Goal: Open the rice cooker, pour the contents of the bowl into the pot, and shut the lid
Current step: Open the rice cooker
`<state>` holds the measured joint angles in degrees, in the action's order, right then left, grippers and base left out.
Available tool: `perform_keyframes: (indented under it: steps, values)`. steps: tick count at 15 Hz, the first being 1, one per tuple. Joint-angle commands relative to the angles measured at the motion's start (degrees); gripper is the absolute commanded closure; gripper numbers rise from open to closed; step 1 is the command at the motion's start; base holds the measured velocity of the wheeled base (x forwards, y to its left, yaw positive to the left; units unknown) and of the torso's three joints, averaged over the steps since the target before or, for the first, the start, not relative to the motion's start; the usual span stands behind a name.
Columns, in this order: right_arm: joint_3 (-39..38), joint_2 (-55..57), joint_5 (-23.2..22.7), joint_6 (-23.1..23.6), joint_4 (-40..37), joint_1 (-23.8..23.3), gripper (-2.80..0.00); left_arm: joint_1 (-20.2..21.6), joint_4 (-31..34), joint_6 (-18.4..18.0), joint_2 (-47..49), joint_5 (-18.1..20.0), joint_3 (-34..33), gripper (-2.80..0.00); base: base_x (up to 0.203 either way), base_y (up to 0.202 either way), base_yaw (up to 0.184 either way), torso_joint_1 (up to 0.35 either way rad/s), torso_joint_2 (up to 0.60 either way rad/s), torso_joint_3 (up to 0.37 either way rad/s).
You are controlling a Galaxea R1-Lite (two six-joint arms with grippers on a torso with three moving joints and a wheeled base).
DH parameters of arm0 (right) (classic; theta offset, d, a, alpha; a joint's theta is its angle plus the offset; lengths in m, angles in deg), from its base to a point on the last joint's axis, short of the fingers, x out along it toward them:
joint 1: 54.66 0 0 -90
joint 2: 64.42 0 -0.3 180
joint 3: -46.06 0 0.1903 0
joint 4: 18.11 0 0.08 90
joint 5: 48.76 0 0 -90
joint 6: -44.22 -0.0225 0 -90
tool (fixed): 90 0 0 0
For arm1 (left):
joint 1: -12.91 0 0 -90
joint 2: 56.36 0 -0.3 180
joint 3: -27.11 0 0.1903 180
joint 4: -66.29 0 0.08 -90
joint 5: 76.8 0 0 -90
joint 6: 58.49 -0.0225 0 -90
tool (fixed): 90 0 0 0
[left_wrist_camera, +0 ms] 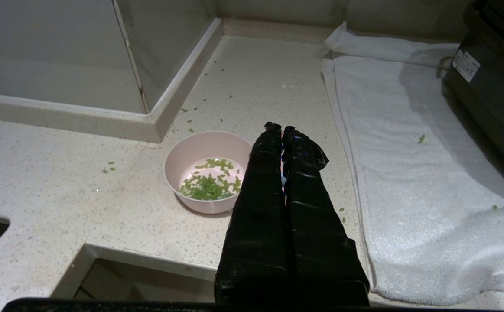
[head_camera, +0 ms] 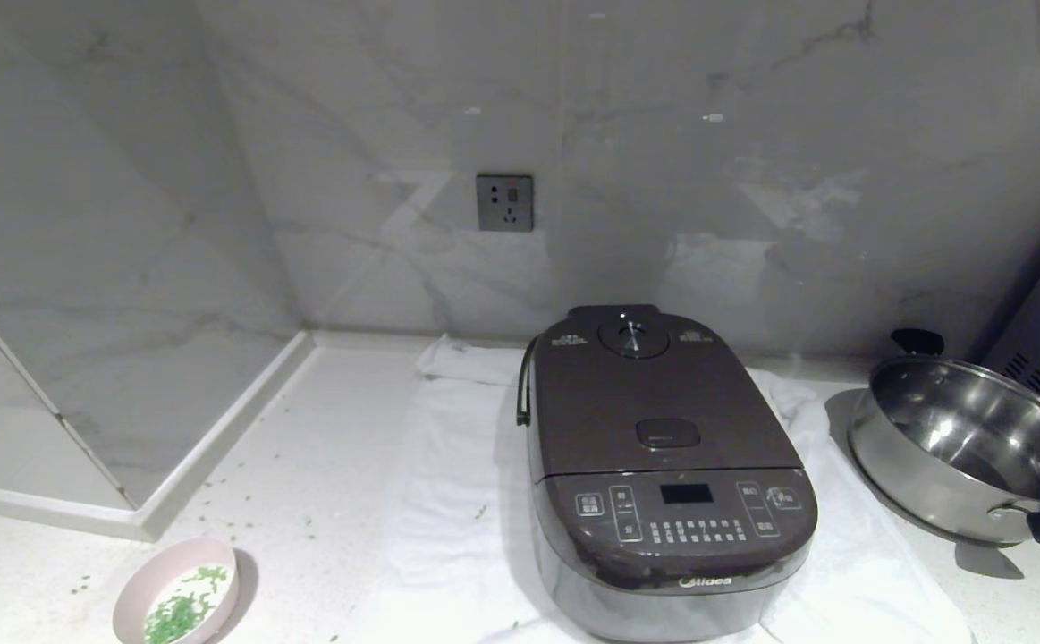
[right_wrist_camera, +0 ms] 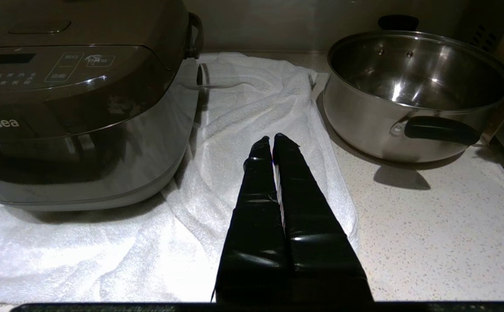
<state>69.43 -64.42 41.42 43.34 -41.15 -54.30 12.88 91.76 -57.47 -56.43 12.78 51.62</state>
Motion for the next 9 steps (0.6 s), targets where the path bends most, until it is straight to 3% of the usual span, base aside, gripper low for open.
perform_keyframes:
  steps: [1, 9]
  values:
    - [-0.09, 0.0, -0.01, 0.0, 0.02, 0.0, 0.0, 0.02, 0.0, 0.03, -0.1, -0.02, 0.0, 0.0, 0.0, 0.0, 0.0, 0.0, 0.0, 0.0]
    - [-0.09, 0.0, -0.01, 0.0, 0.02, 0.09, 0.0, -0.06, 0.09, 0.03, -0.1, 0.06, 0.0, 0.0, 0.0, 0.0, 0.0, 0.0, 0.0, 0.0]
